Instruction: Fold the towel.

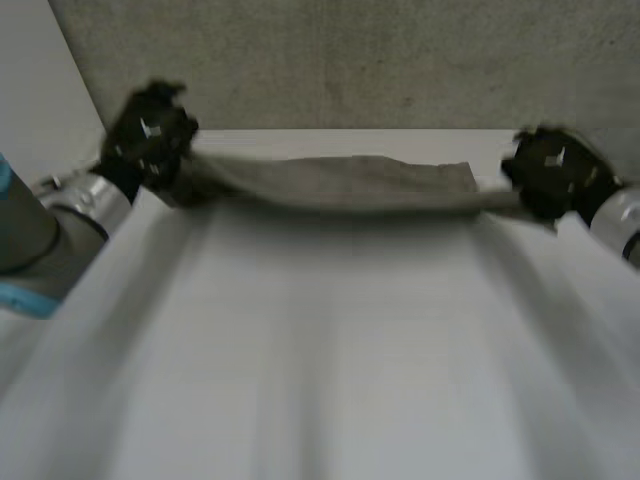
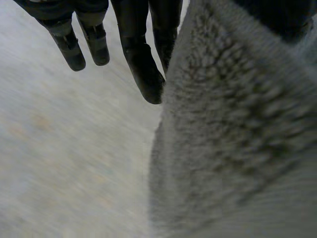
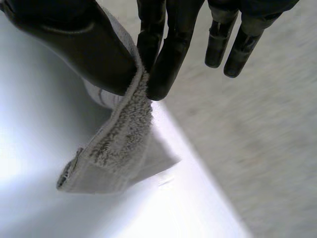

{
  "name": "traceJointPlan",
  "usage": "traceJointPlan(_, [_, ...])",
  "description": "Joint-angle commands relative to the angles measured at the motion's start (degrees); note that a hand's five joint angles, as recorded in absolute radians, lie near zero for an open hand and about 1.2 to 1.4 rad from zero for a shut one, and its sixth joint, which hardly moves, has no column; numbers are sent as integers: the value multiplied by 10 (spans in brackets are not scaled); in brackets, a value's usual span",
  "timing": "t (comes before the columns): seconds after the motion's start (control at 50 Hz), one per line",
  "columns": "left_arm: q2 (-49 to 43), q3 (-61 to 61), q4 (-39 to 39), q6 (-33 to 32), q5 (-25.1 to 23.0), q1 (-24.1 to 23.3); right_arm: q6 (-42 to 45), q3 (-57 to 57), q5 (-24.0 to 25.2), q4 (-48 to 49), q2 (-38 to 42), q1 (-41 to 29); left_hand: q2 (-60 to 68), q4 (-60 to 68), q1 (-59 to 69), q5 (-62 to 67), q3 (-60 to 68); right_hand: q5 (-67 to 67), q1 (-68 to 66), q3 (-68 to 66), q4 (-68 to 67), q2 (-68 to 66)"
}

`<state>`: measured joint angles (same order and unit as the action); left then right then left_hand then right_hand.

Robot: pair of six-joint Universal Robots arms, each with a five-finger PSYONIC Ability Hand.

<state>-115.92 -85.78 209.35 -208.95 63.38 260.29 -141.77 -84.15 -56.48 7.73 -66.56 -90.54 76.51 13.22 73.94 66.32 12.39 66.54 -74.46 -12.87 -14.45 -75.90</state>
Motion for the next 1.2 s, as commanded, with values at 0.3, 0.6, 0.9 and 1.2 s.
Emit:
traceJointPlan(0.3, [59,-161,-100,-90,-7,-10,50,-181,61,-54,-151,69,35,-32,61,37,-24,35,-55,29,44,-41])
traceJointPlan(0.6, [263,-291,-272,-103,-63,13,140,-241,199,-258,-305,186,35,-32,61,37,-24,35,-55,29,44,-41])
traceJointPlan(0.9, [295,-192,-366,-59,-136,96,283,-128,266,-440,-255,230,35,-32,61,37,-24,35,-55,29,44,-41])
traceJointPlan(1.2, [-39,75,-405,-70,3,17,195,220,46,-438,92,24,35,-32,61,37,-24,35,-55,29,44,-41])
